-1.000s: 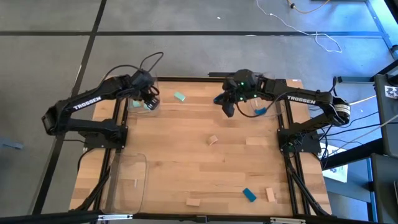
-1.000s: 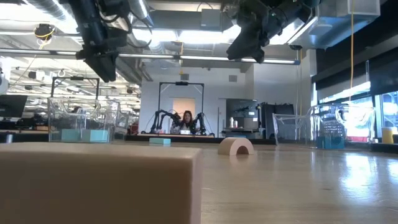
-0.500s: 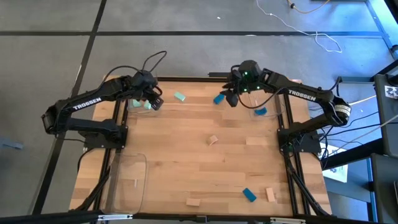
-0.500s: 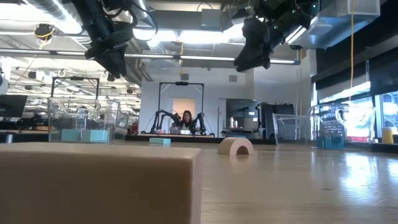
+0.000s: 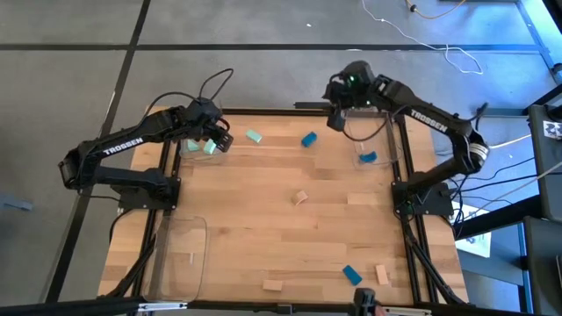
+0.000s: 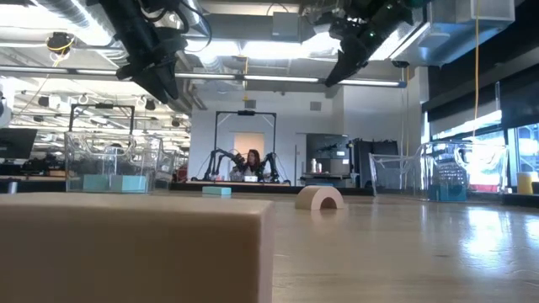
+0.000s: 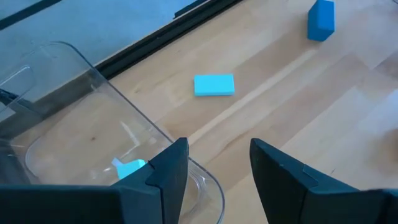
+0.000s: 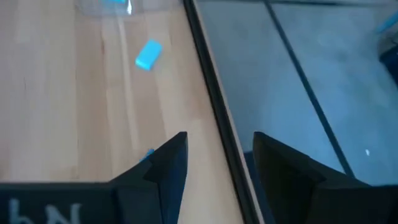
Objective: Sort & place blocks by color
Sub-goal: Put the top blue block into the top right transparent bin
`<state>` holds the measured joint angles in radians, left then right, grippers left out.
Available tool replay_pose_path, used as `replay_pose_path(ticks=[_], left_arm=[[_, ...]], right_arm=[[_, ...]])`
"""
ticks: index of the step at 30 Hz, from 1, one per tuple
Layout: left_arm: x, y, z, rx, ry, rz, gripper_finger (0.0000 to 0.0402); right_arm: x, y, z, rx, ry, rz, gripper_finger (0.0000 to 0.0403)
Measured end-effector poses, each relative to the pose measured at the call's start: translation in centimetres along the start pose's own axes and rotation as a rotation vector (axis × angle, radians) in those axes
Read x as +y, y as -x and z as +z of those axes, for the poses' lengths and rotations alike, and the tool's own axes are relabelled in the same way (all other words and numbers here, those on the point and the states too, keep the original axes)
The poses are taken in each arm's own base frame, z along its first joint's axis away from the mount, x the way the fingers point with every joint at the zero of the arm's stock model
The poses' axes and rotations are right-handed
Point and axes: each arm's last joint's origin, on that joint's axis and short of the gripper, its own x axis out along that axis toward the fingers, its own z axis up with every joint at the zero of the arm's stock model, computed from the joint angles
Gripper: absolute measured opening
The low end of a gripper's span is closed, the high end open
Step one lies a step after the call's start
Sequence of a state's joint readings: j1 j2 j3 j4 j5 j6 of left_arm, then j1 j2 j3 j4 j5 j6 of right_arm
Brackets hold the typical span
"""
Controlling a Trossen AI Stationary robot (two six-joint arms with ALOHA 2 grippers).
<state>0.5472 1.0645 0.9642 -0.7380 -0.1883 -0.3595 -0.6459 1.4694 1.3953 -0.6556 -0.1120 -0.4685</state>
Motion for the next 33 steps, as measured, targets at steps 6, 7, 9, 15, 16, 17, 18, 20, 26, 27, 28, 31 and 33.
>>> replay_pose_path(ticks=[6,7,9,15,16,17,18,20,26,27,28,31,33], left_arm=[[0.0,0.0,0.0,0.0,0.0,0.0,0.0163],[0.0,0.0,0.0,0.0,0.0,0.0,0.0163],[0.0,0.0,0.0,0.001,0.003,0.001,0.0163],[0.0,0.0,0.0,0.001,0.004,0.001,0.0163],[0.0,0.0,0.0,0.001,0.004,0.001,0.0163],[0.0,0.0,0.0,0.001,0.004,0.001,0.0163],[0.0,0.0,0.0,0.001,0.004,0.001,0.0163],[0.0,0.0,0.0,0.001,0.004,0.001,0.0163],[0.0,0.0,0.0,0.001,0.004,0.001,0.0163],[0.0,0.0,0.0,0.001,0.004,0.001,0.0163],[0.0,0.0,0.0,0.0,0.004,0.001,0.0163],[0.0,0.0,0.0,0.001,0.004,0.001,0.0163],[0.0,0.0,0.0,0.001,0.004,0.001,0.0163]], right_arm=[[-1.5,-1.3,1.4,0.178,0.009,0.084,0.0181],[-1.6,-1.7,1.6,0.205,0.021,0.102,0.0181],[-1.8,-2.5,1.8,0.254,0.066,0.141,0.0181],[-1.2,-6.4,1.0,0.369,0.257,0.304,0.0181],[-1.0,-7.1,0.8,0.379,0.287,0.324,0.0181],[-0.7,-7.8,0.5,0.392,0.315,0.346,0.0181],[-0.6,-8.6,0.2,0.404,0.337,0.365,0.0181],[-0.1,-10.0,-0.3,0.424,0.378,0.402,0.0181],[0.9,-13.8,-1.5,0.458,0.45,0.471,0.0181],[1.1,-14.3,-1.7,0.46,0.46,0.478,0.0181],[1.1,-14.9,-1.9,0.463,0.468,0.485,0.0181],[1.3,-16.3,-2.7,0.478,0.495,0.514,0.0181],[1.4,-17.3,-3.1,0.481,0.503,0.518,0.0181]])
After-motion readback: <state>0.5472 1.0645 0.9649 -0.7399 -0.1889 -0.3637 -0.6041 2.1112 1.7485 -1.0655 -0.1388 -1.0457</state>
